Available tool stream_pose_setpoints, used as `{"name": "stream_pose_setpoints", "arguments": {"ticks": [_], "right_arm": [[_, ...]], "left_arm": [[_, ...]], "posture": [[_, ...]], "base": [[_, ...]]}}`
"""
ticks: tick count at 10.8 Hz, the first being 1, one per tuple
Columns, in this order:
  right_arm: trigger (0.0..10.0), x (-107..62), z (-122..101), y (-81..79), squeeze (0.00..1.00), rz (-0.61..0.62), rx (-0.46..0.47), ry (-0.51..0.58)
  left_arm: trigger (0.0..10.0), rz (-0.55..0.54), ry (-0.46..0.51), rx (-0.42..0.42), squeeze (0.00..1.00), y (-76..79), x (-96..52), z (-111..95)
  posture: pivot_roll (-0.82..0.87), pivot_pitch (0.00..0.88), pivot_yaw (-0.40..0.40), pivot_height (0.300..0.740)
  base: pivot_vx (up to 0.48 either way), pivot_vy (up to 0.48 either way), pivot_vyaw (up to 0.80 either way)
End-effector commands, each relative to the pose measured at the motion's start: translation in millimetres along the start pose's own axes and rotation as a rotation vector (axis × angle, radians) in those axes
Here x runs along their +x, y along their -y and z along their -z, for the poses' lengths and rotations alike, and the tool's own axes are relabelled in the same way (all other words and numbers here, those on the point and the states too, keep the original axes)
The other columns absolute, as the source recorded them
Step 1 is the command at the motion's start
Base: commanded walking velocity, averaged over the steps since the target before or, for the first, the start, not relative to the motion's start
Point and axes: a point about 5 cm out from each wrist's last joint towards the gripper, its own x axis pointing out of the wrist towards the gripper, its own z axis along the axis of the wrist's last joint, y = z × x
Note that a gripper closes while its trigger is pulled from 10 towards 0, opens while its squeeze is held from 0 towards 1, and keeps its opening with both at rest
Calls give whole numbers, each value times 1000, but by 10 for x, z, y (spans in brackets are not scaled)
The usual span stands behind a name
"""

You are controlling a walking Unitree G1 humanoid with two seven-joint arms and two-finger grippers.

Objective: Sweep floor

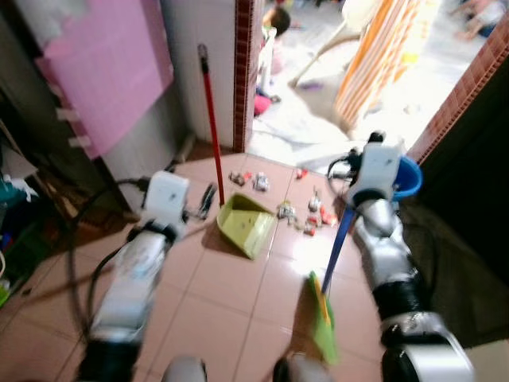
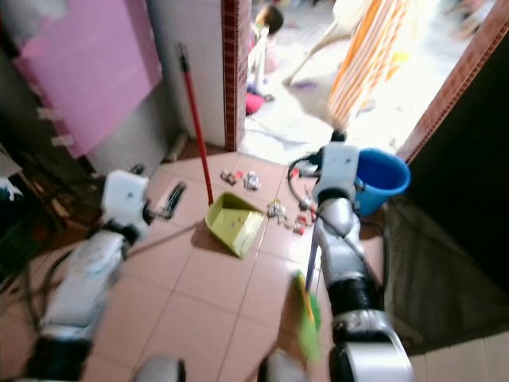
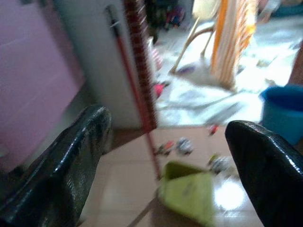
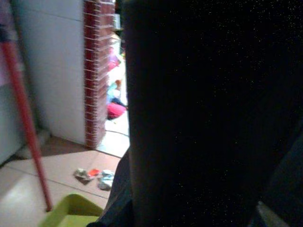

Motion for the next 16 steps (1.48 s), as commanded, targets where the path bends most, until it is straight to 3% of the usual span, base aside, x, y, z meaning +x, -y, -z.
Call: {"name": "stream_pose_setpoints", "arguments": {"ticks": [1,5,8,10,11,12,16], "right_arm": [[10000,18,-5,42,0,14,3,-3],[10000,-11,24,74,0,41,-22,0],[10000,27,77,197,0,139,-68,-62],[10000,48,87,131,0,99,-40,-69],[10000,34,73,117,0,119,-29,-49],[10000,28,79,61,0,70,32,-74],[10000,-3,44,36,0,44,57,-38]], "left_arm": [[10000,9,5,-3,0,1,24,-31],[10000,15,-15,-13,0,-12,12,20],[10000,53,28,-5,0,25,38,-87],[10000,21,72,22,0,-18,56,-139],[10000,-43,58,-3,0,-86,32,-95],[10000,-41,33,-32,0,-89,-12,-51],[10000,-16,60,-57,0,5,13,-68]], "posture": [[64,87,-11,740],[58,83,12,740],[68,96,-12,740],[79,101,-22,740],[79,101,-22,740],[64,113,-6,740],[48,121,-11,740]], "base": [[0,480,-800],[0,480,-200],[0,89,0],[0,0,0],[0,0,0],[0,0,0],[0,0,0]]}}
